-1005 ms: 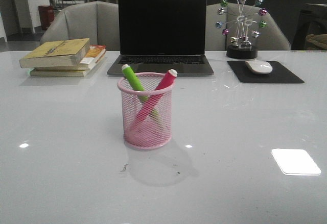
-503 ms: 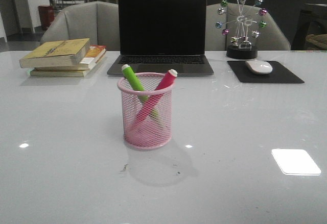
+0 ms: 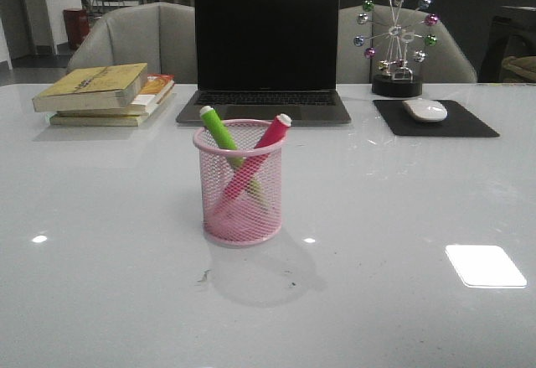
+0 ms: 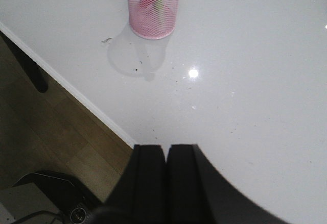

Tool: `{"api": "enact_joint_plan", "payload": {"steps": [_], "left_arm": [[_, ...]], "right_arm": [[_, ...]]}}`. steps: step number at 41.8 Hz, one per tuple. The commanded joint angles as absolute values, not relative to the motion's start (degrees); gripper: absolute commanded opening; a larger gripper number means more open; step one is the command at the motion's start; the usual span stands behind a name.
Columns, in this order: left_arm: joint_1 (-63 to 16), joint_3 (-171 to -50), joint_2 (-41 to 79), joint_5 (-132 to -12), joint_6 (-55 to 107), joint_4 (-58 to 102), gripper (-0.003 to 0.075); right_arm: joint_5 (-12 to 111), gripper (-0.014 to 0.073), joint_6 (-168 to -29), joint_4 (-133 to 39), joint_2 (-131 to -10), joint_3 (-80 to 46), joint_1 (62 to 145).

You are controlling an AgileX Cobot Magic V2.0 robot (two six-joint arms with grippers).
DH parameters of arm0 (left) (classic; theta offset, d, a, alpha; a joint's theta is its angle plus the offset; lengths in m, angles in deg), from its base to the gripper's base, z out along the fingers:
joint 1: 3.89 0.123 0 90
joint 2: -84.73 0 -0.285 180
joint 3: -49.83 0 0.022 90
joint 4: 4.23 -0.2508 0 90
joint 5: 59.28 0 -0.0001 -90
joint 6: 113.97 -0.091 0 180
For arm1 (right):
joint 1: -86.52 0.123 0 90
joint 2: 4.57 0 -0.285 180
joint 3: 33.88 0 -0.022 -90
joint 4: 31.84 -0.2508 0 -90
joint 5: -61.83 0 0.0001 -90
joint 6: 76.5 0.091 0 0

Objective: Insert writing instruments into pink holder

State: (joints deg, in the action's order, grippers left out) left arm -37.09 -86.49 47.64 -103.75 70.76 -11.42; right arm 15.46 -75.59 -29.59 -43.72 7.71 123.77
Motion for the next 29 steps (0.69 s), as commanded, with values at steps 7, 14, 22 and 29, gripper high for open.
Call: {"api": "enact_joint_plan", "payload": {"steps": [7,14,22,29], "left_arm": [[-20.9,-77.7,59.8,-81.5,70.7,-10.9,0.0093],[-12.2,-66.1,70.3,-69.8,70.7,-10.0,0.0093],[-8.3,-57.0,75.9,-62.5,70.7,-6.8,0.0093],[-8.2,-52.8,77.9,-57.9,70.7,-5.6,0.0093]], "right_arm": [[19.0,0.0058,-76.1,-28.7,-43.8,6.2,123.4],[19.0,0.0058,-76.1,-28.7,-43.8,6.2,123.4],[19.0,0.0058,-76.1,-28.7,-43.8,6.2,123.4],[19.0,0.0058,-76.1,-28.7,-43.8,6.2,123.4]]}}
